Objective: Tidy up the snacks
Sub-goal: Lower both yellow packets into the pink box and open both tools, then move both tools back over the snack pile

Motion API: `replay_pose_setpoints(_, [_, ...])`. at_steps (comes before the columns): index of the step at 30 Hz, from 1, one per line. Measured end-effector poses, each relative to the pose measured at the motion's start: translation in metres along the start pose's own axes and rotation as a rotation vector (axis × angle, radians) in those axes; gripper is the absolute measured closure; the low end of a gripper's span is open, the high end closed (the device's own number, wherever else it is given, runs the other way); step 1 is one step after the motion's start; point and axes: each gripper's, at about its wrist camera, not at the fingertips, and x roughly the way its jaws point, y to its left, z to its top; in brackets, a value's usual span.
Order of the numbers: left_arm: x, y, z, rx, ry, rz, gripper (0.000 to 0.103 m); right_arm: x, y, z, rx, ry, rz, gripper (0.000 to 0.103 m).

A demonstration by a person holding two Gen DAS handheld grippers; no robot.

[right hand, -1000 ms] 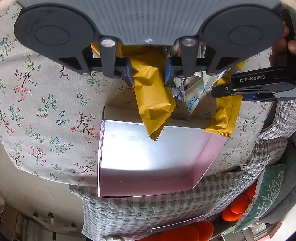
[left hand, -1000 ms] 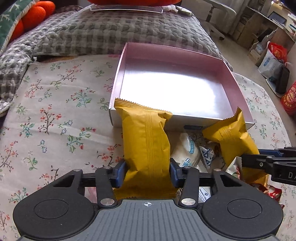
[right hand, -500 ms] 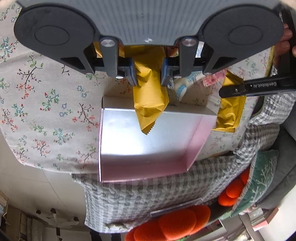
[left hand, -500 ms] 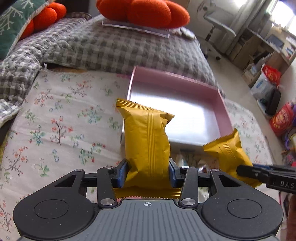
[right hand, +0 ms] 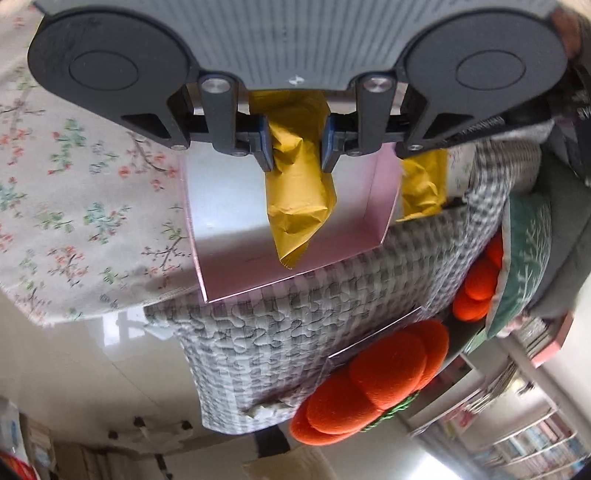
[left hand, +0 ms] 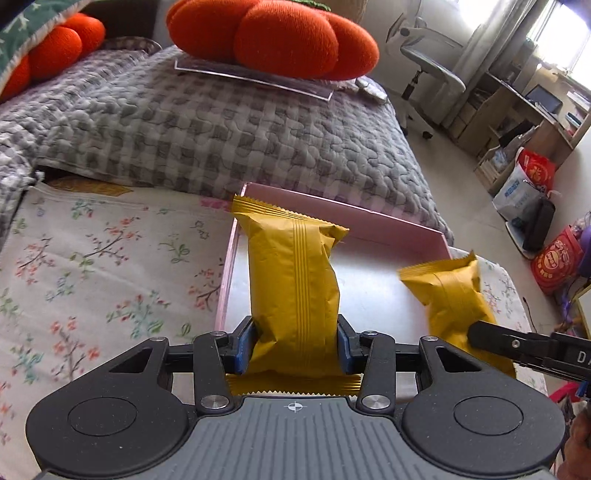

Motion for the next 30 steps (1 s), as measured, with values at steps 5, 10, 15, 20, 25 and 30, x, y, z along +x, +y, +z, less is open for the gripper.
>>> replay_pose_setpoints(5, [0.016, -0.002, 0.004, 0.015, -0.007, 0.007, 0.062, 0.029, 0.003, 0.003, 0.038, 0.019, -0.003, 0.079])
replay_pose_setpoints(10, [0.03, -0.002, 0.002, 0.026, 0.002, 0.036, 0.06, 0.042, 0.01, 0.004, 0.053, 0.011, 0.008, 0.078])
replay_pose_setpoints(15, [0.025, 0.0, -0.002, 0.053, -0.024, 0.066, 0.049, 0.057, 0.022, -0.003, 0.078, 0.01, 0.078, 0.071])
replay_pose_setpoints(20, [-0.006, 0.005, -0.001, 0.053, -0.094, 0.073, 0.024, 0.044, 0.028, -0.004, 0.063, 0.0, 0.053, 0.05])
replay_pose_setpoints(25, [-0.038, 0.008, -0.012, 0.043, -0.117, 0.115, 0.018, 0.008, 0.016, -0.011, 0.062, -0.009, 0.02, 0.042])
replay_pose_setpoints(30, [-0.064, 0.009, -0.052, 0.042, -0.101, 0.133, 0.01, -0.023, 0.011, -0.032, 0.022, 0.013, -0.031, 0.032])
